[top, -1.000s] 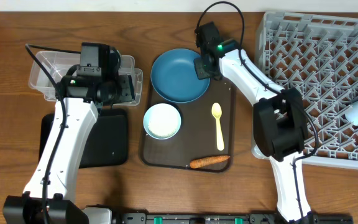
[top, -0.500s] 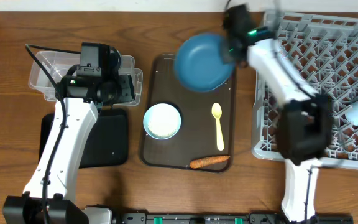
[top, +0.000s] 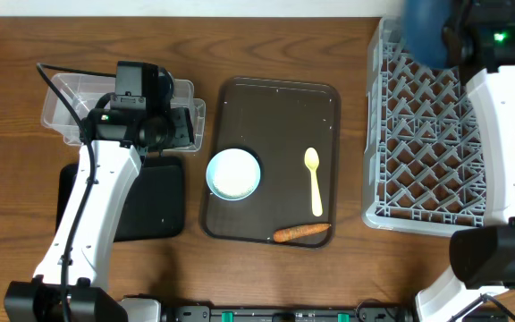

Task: Sort waste into correct bins and load items into the dishwasher rack
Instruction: 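Lift blue plate and place it upright in the rack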

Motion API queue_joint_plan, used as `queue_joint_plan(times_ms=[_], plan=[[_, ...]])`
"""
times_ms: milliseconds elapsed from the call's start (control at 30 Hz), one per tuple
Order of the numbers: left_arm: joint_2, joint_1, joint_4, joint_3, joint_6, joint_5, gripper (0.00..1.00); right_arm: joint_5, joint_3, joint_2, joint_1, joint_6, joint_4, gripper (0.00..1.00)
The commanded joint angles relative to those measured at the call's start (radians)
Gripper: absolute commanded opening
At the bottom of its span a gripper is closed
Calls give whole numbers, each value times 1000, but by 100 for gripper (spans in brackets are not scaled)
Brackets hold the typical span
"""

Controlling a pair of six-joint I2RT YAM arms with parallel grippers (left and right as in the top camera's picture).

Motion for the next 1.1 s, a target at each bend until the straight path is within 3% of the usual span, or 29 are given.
queue_joint_plan(times_ms=[0,667,1067], plan=[[5,6,-3,5,10,-12,52,270,1,14,-68,-42,24,1],[5,6,-7,5,10,-12,52,251,0,109,-368,-55,96,1],[5,6,3,5,10,-12,52,250,0,251,-401,-225,262,1]])
